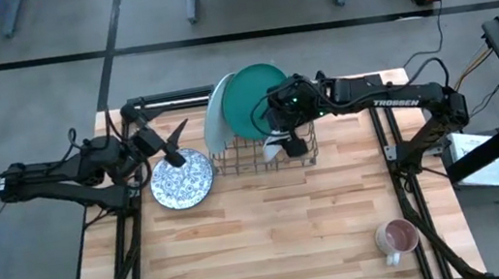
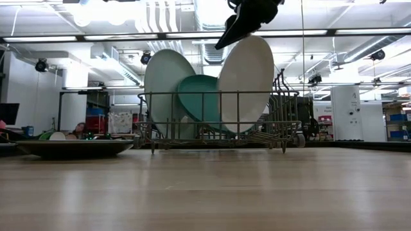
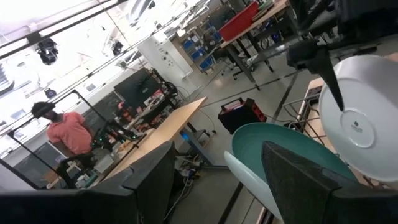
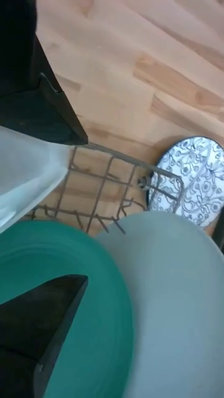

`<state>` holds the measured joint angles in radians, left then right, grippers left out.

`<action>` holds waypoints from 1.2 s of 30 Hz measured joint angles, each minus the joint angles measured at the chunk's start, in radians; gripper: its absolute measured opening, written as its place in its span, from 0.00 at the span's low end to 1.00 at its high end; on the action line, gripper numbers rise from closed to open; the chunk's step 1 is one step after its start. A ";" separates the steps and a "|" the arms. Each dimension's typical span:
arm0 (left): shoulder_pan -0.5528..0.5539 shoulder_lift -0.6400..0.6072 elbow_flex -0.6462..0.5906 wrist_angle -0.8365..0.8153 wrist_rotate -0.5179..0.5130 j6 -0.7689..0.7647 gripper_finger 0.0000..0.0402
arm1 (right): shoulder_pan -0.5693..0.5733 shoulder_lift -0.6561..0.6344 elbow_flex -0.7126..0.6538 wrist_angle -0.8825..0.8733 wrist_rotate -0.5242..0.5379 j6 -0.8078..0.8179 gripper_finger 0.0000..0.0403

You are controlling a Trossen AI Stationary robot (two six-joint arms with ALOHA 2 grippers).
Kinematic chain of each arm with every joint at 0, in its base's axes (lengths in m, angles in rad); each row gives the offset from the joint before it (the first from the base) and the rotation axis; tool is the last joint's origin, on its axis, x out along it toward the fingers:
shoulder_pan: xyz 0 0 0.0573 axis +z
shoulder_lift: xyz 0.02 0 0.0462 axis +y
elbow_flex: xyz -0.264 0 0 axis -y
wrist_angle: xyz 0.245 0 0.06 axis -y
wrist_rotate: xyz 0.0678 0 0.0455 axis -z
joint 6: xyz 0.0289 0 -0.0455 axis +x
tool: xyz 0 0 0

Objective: Sort dishes
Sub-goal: Put the white patterned plate into the dish rack

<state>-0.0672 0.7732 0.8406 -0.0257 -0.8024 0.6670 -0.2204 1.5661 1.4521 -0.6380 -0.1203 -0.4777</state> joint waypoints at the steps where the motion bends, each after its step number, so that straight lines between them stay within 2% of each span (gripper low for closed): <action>1: 0.000 0.002 0.000 0.000 0.000 0.000 0.57 | 0.000 -0.004 0.000 0.008 0.000 -0.003 0.85; 14: 0.000 0.035 0.000 -0.009 0.001 0.000 0.57 | 0.004 -0.109 0.035 0.010 0.002 -0.073 0.85; 16: 0.000 0.038 0.000 -0.073 0.036 -0.007 0.57 | 0.004 -0.140 0.034 -0.004 0.003 -0.082 0.85; 18: 0.000 0.038 0.000 -0.166 0.126 -0.037 0.57 | 0.004 -0.175 0.033 -0.007 0.013 -0.066 0.85; 21: -0.001 0.029 0.010 -0.346 0.216 -0.170 0.57 | 0.004 -0.221 0.016 -0.008 0.016 -0.017 0.85; 24: -0.001 0.023 0.046 -0.556 0.228 -0.409 0.57 | 0.004 -0.247 -0.006 -0.012 0.019 0.033 0.85; 27: -0.001 0.023 0.061 -0.739 0.340 -0.623 0.57 | 0.004 -0.268 -0.034 -0.019 0.019 0.075 0.85; 30: -0.002 0.027 0.052 -0.803 0.428 -0.760 0.57 | 0.004 -0.281 -0.075 -0.016 0.019 0.100 0.85; 36: -0.001 0.054 0.021 -0.929 0.410 -0.966 0.57 | 0.006 -0.274 -0.152 -0.002 0.019 0.182 0.85</action>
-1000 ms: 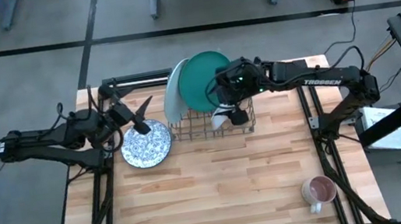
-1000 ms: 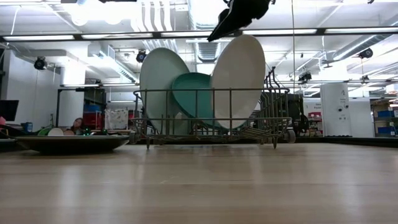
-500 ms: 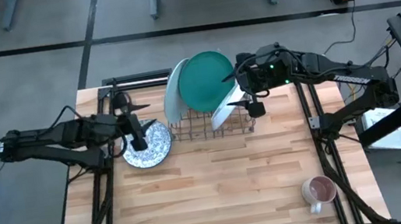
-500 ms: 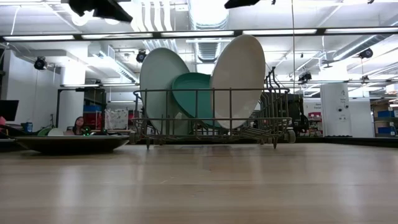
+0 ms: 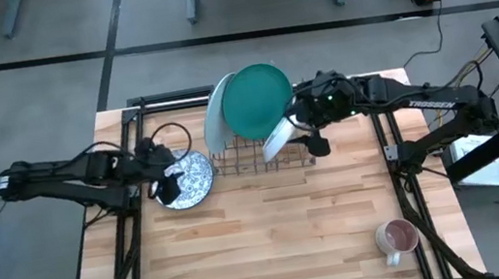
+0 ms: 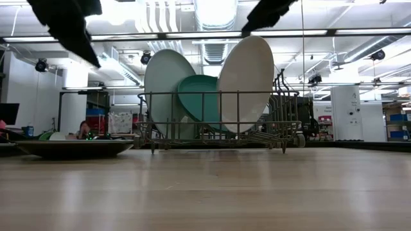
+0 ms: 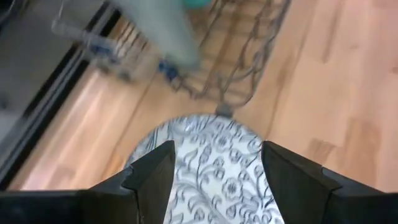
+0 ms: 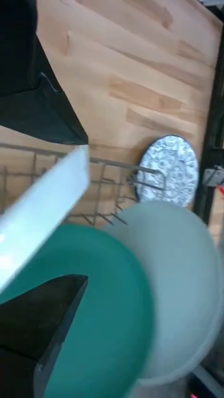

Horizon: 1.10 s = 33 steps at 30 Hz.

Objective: Sort dishes
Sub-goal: Put the white patterned plate into the dish rack

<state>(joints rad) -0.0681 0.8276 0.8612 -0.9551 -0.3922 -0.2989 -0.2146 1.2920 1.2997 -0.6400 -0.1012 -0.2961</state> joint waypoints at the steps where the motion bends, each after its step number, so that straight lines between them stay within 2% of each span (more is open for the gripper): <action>1: 0.000 0.003 -0.009 -0.015 -0.010 -0.030 0.57 | 0.001 0.003 -0.010 0.000 0.000 0.016 0.85; 5: 0.000 0.017 -0.046 -0.032 -0.016 -0.099 0.57 | 0.003 0.005 -0.051 -0.002 0.010 0.071 0.85; 10: 0.000 0.021 -0.115 -0.038 -0.021 -0.171 0.57 | 0.026 -0.009 -0.088 -0.005 0.132 0.113 0.85; 15: 0.001 0.026 -0.208 -0.036 -0.080 -0.235 0.57 | 0.055 -0.016 -0.114 0.029 0.174 0.130 0.85; 24: 0.000 0.128 -0.141 -0.017 -0.096 -0.375 0.57 | 0.087 -0.019 -0.123 0.047 0.227 0.147 0.85; 33: 0.000 0.305 -0.154 -0.020 -0.096 -0.447 0.57 | 0.087 -0.074 -0.113 0.037 0.231 0.135 0.85</action>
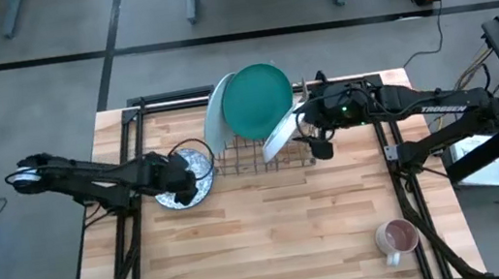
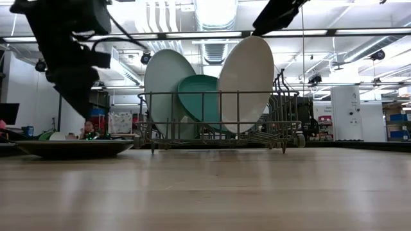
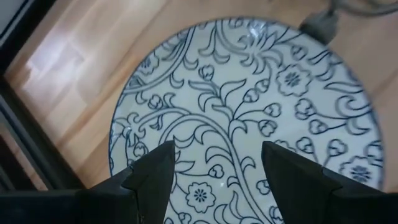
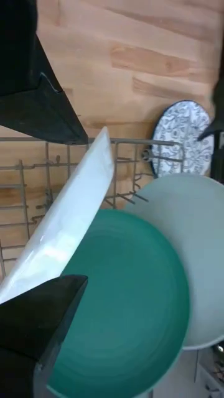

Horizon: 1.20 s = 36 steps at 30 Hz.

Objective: Sort dishes
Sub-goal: Put the white patterned plate into the dish rack

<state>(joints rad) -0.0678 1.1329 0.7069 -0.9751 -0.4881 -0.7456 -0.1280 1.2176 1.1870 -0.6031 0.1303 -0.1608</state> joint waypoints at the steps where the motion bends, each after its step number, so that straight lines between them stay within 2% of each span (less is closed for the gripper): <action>1: -0.001 0.019 -0.002 0.002 0.000 -0.010 0.57 | 0.000 -0.009 0.000 -0.002 0.000 0.006 0.85; 13: -0.001 0.207 -0.011 0.018 0.000 -0.019 0.57 | 0.004 -0.136 -0.003 -0.030 -0.002 0.086 0.85; 19: -0.001 0.248 -0.025 0.028 0.001 -0.019 0.57 | 0.006 -0.139 -0.012 -0.028 -0.007 0.089 0.85; 26: 0.000 0.257 -0.078 0.134 0.064 0.004 0.57 | 0.008 -0.082 -0.013 -0.020 -0.008 0.085 0.85; 31: -0.008 0.244 -0.085 0.136 0.105 -0.020 0.57 | 0.008 -0.040 -0.013 -0.020 -0.008 0.084 0.85; 36: -0.021 0.224 -0.061 0.133 0.213 0.002 0.57 | 0.008 -0.016 -0.013 -0.021 -0.010 0.083 0.85</action>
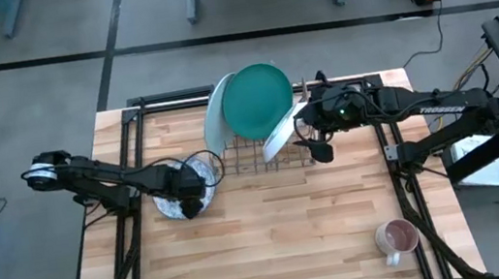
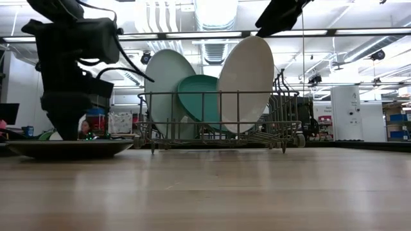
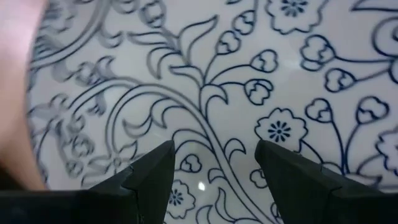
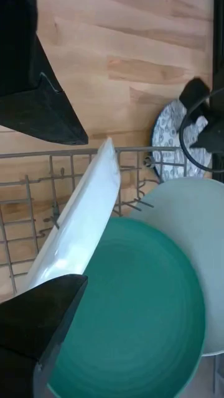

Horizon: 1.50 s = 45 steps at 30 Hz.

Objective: Sort dishes
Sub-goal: Put the white patterned plate into the dish rack

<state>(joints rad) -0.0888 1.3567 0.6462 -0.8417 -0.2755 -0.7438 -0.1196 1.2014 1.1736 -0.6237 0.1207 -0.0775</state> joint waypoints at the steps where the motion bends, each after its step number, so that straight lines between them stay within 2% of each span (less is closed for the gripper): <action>1: -0.001 -0.001 0.007 0.000 0.031 0.008 0.57 | 0.000 0.002 0.000 0.000 -0.007 -0.001 0.85; 6: -0.015 0.000 0.027 0.004 0.167 0.028 0.57 | 0.000 0.004 0.000 0.000 -0.025 -0.012 0.85; 11: -0.054 0.001 0.026 0.011 0.195 0.025 0.57 | 0.000 0.003 0.000 0.000 -0.025 -0.020 0.85; 16: -0.112 0.000 0.028 0.065 0.266 0.023 0.57 | 0.000 0.003 0.000 0.000 -0.025 -0.025 0.85; 21: -0.165 0.000 0.080 0.022 0.265 0.028 0.57 | 0.000 0.003 0.000 0.000 -0.025 -0.029 0.85; 23: -0.177 -0.006 0.117 -0.003 0.236 0.046 0.57 | 0.000 0.003 0.000 0.000 -0.025 -0.029 0.85; 28: -0.183 -0.022 0.179 -0.145 0.056 0.072 0.57 | 0.000 0.003 0.000 0.000 -0.025 -0.029 0.85; 32: -0.182 -0.032 0.171 -0.254 -0.093 0.025 0.57 | 0.001 0.003 0.000 0.000 -0.025 -0.028 0.85; 34: -0.182 -0.033 0.138 -0.263 -0.134 -0.004 0.57 | 0.004 0.003 0.000 -0.001 -0.025 -0.029 0.85; 38: -0.182 -0.030 0.056 -0.135 -0.125 -0.031 0.57 | 0.015 0.003 0.000 0.000 -0.027 -0.029 0.85; 41: -0.182 -0.018 0.011 0.025 -0.072 -0.018 0.57 | 0.019 0.003 0.000 0.000 -0.027 -0.029 0.85; 45: -0.185 0.001 -0.011 0.147 -0.031 -0.010 0.57 | 0.024 0.003 0.000 0.000 -0.029 -0.029 0.85</action>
<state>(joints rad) -0.2735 1.3573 0.6353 -0.6945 -0.3064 -0.7540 -0.0957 1.2041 1.1732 -0.6239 0.0916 -0.1066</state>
